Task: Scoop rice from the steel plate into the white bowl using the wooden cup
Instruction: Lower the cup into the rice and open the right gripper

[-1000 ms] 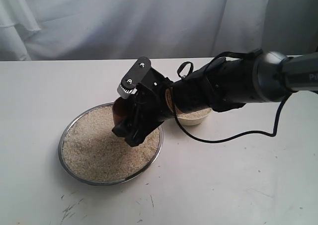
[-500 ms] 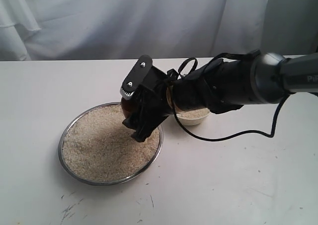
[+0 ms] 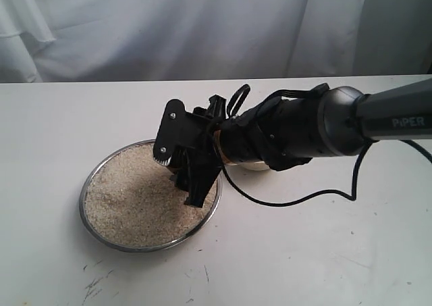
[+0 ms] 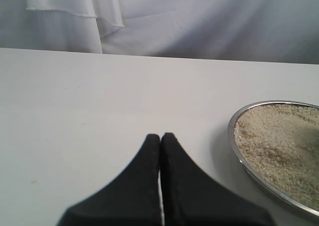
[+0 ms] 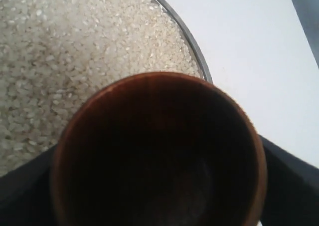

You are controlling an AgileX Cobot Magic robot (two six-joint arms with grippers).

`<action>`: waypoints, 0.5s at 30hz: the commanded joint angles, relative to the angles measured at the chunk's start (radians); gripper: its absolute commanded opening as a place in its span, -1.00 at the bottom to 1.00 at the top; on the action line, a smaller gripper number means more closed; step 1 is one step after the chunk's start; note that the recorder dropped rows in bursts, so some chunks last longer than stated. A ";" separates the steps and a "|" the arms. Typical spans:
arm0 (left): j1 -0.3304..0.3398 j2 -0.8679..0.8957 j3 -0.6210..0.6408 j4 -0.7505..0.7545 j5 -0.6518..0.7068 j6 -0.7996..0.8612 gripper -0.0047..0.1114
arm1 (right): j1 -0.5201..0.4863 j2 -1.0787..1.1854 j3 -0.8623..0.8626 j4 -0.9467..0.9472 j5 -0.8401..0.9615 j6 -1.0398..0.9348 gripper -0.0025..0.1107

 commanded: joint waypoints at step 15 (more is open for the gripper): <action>-0.003 -0.004 0.005 0.000 -0.006 0.001 -0.92 | 0.002 -0.013 -0.010 0.001 -0.075 0.117 0.31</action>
